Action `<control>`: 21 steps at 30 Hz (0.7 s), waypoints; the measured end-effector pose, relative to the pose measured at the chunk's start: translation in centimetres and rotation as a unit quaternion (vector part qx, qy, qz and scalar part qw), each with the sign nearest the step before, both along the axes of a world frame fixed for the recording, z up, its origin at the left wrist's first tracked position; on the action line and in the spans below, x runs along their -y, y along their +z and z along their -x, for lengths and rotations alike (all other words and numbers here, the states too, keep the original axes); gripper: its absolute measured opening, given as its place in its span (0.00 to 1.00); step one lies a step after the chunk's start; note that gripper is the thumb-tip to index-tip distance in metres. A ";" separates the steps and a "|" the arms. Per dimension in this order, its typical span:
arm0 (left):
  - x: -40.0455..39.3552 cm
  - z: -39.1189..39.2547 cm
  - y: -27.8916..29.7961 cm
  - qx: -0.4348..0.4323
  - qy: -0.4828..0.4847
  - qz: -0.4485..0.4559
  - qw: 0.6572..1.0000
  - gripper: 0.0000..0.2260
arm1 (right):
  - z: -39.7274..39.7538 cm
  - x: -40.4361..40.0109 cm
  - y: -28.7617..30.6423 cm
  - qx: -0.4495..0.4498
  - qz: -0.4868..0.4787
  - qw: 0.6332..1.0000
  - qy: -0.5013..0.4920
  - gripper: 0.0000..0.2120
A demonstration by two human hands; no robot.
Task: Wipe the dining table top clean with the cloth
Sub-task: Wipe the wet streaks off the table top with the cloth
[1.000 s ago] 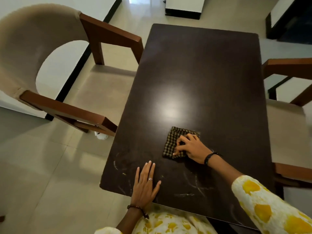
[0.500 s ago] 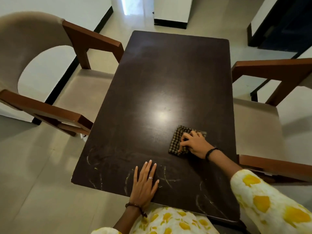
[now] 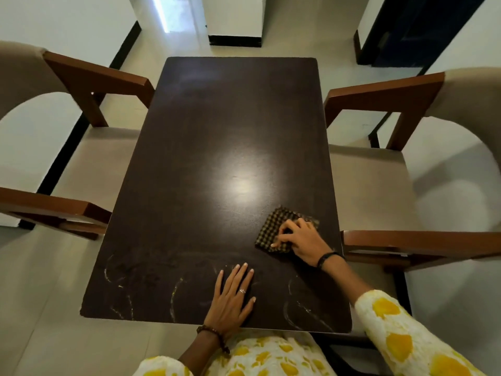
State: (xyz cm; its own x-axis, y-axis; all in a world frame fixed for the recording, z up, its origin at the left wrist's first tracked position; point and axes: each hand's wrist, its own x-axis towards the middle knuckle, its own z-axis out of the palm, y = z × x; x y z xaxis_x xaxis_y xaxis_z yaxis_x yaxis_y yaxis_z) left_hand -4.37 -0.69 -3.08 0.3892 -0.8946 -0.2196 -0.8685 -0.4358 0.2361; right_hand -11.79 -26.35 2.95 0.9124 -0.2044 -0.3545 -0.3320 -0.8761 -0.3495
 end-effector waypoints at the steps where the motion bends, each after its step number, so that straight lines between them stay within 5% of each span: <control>1: 0.1 0.1 0.0 -0.001 0.001 0.002 1.000 0.27 | 1.7 0.8 0.0 -0.007 0.003 1.000 -0.027 0.20; 11: 0.0 0.1 0.4 -0.028 0.005 0.000 1.000 0.25 | 7.3 0.4 0.2 0.013 0.004 0.985 -0.170 0.21; 15: 0.0 0.0 0.2 -0.032 0.002 -0.003 0.999 0.25 | 8.6 -3.2 -0.5 0.069 -0.061 0.936 -0.340 0.19; 21: 0.1 0.0 0.5 -0.044 0.004 0.008 0.999 0.25 | 10.7 -8.7 -1.2 0.041 -0.088 0.907 -0.410 0.26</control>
State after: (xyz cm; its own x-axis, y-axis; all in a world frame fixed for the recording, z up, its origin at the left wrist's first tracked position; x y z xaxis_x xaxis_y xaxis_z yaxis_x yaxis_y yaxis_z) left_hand -4.39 -0.82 -2.56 0.3761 -0.8953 -0.2388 -0.8407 -0.4381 0.3181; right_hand -22.51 -17.64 1.78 0.5042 -0.7727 -0.3856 -0.8132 -0.2746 -0.5131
